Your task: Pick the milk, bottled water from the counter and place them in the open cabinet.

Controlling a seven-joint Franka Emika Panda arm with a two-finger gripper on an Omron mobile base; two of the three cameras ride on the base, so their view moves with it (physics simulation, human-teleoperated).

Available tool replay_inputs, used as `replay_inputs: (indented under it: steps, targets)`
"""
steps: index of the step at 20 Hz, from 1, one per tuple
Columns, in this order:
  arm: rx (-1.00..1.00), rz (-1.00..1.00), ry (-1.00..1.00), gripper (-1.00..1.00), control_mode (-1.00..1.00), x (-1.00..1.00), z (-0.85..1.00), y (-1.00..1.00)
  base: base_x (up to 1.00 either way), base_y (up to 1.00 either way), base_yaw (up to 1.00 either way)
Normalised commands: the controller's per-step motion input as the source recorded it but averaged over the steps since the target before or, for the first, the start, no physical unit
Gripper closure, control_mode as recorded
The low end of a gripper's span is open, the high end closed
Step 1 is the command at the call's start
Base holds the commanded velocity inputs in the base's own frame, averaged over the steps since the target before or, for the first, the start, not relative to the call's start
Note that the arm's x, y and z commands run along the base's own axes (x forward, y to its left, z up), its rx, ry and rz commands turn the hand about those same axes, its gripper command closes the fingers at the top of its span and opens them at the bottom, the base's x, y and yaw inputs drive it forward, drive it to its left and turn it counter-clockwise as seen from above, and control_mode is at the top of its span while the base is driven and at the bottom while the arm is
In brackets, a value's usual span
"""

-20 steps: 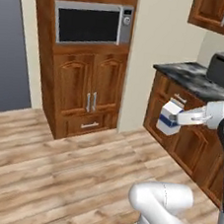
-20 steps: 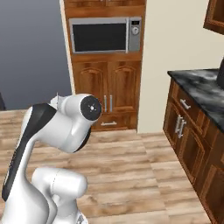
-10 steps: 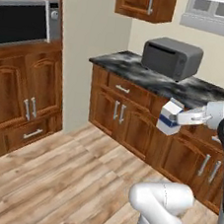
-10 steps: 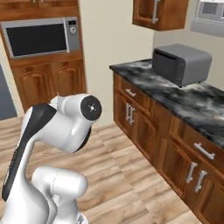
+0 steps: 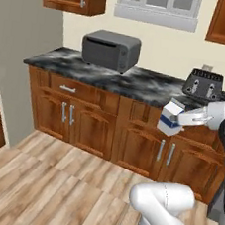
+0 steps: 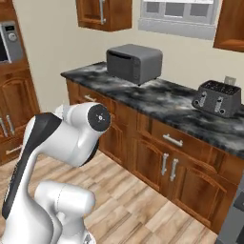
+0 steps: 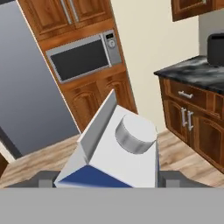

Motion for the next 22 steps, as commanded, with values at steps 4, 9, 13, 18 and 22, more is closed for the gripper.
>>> replay_inputs:
  steps: [4, 9, 13, 18, 22]
  targets:
    - [0.00, 0.00, 0.00, 1.00, 1.00, 0.00, 0.00, 0.00, 0.00, -0.34, -0.52]
    - [0.00, 0.00, 0.00, 1.00, 1.00, 0.00, 0.00, 0.00, 0.11, -0.11, -0.49]
    - [0.00, 0.00, 0.00, 1.00, 1.00, 0.00, 0.00, 0.00, 0.40, 0.00, -0.41]
    - [0.00, 0.00, 0.00, 1.00, 1.00, 0.00, 0.00, 0.00, 0.51, 0.00, -0.37]
    - [0.00, 0.00, 0.00, 1.00, 1.00, 0.00, 0.00, 0.00, 0.57, 0.05, -0.37]
